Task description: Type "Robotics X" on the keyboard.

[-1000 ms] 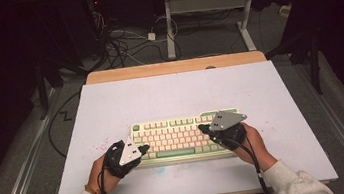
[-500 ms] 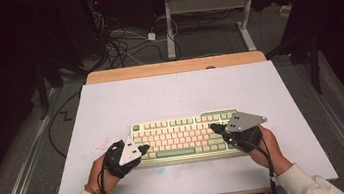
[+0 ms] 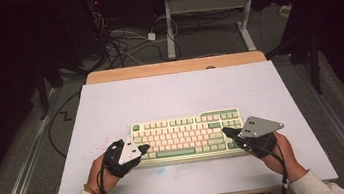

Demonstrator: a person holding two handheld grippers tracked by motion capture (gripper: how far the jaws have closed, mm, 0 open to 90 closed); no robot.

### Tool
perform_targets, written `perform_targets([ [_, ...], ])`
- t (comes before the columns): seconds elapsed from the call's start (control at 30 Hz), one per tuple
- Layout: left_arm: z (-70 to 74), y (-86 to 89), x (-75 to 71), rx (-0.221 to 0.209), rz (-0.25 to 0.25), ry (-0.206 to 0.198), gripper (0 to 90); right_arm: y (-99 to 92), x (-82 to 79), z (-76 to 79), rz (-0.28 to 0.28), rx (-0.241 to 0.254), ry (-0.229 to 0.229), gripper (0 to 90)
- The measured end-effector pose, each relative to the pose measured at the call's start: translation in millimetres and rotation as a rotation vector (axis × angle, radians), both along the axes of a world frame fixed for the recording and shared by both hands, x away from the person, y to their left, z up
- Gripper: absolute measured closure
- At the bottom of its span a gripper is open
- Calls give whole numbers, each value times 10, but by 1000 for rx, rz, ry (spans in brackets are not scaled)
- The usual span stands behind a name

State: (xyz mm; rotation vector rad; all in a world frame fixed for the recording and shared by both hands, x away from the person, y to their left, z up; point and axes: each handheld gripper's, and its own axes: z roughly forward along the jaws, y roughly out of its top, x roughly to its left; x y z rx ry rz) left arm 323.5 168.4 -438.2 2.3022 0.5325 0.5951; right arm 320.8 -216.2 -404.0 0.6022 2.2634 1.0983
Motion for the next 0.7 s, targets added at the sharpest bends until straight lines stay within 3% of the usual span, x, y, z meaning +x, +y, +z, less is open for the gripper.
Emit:
perform_targets([
  [0.3,-8,-143,65,-27,-24,20,876,-170,-70,-30,-24,9,20,900],
  [0.7,-58,-357,156,-1,-60,42,876,-257,-156,-115,-29,3,41,900],
])
